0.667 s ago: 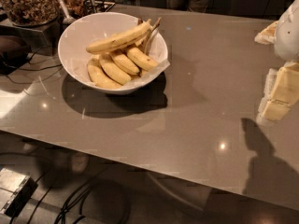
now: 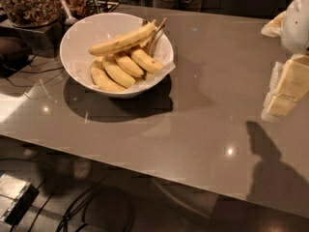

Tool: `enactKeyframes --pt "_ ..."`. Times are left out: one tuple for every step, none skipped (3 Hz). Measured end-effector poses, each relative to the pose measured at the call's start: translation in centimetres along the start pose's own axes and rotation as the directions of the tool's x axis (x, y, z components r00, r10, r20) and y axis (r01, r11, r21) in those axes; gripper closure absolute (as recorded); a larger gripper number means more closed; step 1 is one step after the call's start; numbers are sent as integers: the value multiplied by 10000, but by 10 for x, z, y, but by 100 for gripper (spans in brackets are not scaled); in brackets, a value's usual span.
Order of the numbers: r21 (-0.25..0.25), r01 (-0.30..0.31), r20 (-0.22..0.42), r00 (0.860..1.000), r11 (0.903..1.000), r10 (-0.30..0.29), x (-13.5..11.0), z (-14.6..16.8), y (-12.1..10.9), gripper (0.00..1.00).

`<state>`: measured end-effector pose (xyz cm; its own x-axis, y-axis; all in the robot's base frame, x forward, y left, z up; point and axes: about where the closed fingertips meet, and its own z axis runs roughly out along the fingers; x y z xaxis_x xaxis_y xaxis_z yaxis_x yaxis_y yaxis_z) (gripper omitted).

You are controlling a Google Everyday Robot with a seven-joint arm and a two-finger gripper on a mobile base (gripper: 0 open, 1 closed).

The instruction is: Pick banana from white bowl

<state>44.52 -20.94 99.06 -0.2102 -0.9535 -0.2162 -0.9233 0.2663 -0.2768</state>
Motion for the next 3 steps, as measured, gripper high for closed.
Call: enactKeyframes --pt "139 535 22 9986 9985 -536 -27 -11 -17 0" --pt "165 1376 -30 9905 9904 -1376 -66 -15 -33 0" --pt "358 1581 93 9873 9868 -1585 -80 -18 -38 0"
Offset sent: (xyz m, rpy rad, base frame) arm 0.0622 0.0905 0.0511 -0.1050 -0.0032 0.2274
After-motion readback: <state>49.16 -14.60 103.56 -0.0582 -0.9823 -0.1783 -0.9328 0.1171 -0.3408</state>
